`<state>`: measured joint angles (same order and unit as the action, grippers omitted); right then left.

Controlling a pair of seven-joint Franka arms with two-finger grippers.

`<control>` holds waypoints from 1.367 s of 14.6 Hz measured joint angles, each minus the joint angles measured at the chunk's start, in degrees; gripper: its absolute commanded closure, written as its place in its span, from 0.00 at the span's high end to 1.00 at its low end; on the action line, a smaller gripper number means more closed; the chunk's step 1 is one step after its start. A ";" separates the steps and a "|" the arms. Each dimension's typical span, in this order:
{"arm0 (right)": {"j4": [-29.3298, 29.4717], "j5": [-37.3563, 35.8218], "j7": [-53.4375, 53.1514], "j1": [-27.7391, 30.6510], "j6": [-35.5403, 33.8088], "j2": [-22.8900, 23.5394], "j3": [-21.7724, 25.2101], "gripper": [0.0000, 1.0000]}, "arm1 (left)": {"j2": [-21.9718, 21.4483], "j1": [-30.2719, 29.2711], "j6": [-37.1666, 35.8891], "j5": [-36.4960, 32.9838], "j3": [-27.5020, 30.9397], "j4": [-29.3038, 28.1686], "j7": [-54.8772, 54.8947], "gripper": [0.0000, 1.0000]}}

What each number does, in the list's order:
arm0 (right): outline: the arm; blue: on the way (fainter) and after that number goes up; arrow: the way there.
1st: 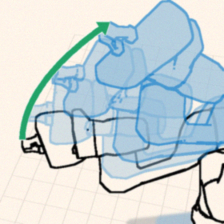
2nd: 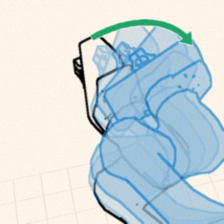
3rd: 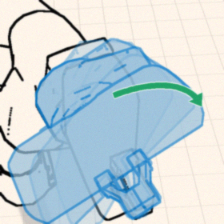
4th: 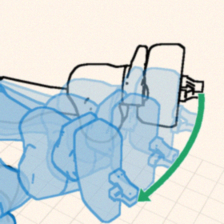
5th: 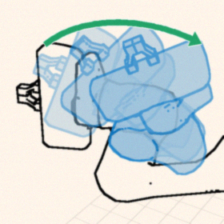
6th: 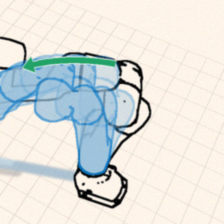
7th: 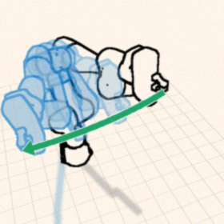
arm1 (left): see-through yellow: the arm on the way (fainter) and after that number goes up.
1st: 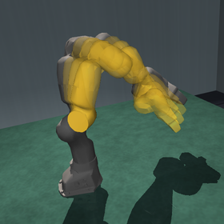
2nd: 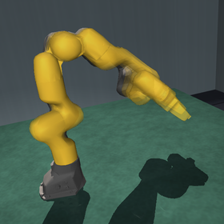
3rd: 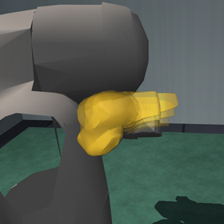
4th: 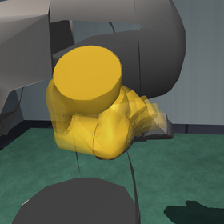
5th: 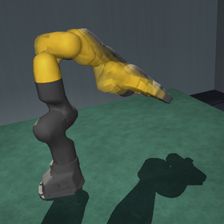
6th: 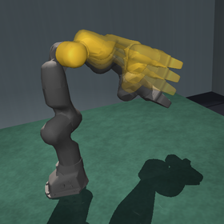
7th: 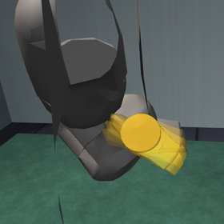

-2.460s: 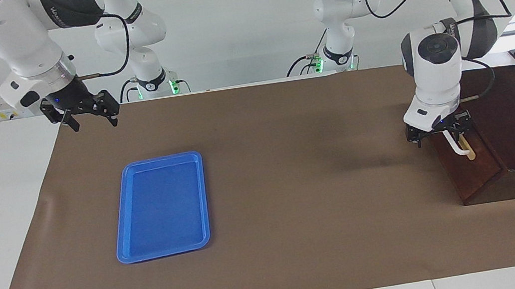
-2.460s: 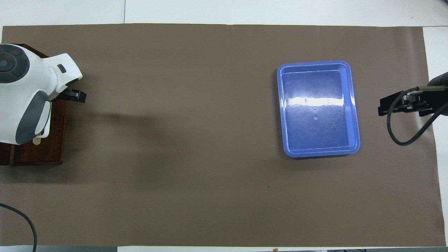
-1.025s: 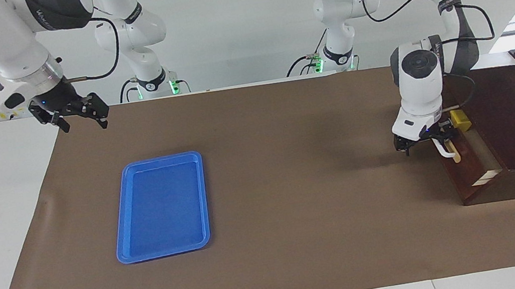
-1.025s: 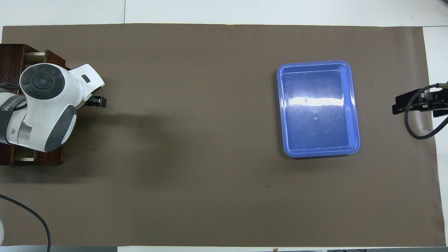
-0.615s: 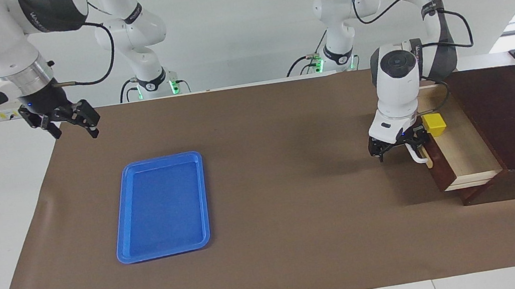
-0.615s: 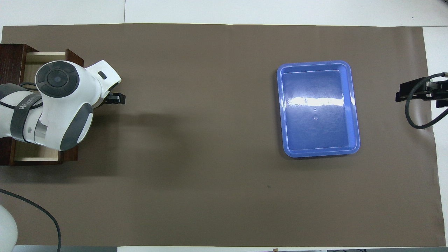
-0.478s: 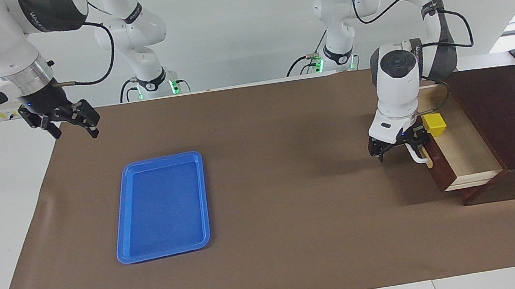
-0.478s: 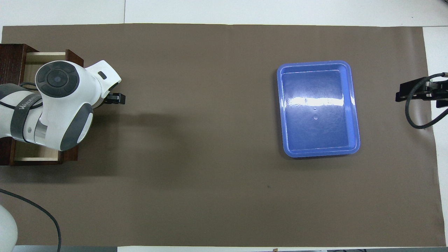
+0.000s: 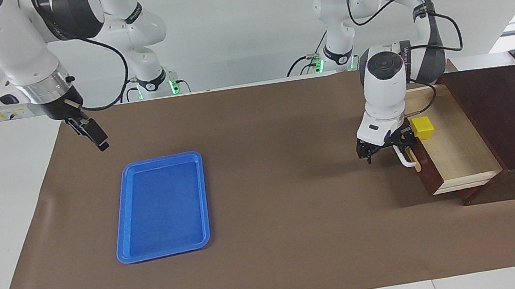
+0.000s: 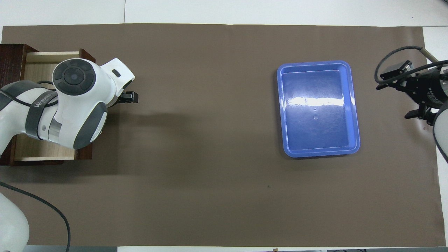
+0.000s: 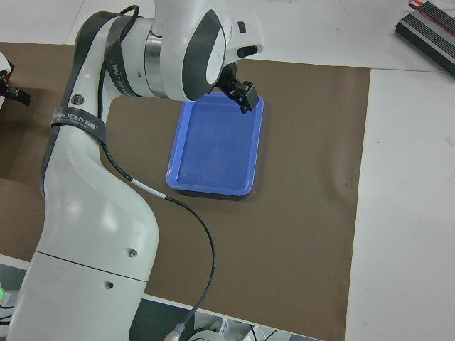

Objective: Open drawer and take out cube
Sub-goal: 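Pull the drawer open toward the robot with the left gripper, then reach the left gripper into the drawer while the right gripper moves over the tray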

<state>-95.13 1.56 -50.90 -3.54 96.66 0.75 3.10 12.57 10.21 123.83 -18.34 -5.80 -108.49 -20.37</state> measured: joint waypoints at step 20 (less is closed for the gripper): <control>7.68 30.53 -32.74 -6.87 3.65 18.42 0.17 1.00 | -5.32 -12.14 -29.11 15.27 4.38 18.82 -41.06 1.00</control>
<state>-87.45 32.09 -83.63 -10.41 100.30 19.17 3.27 7.26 -1.92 94.71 -3.07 -1.42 -89.67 -61.42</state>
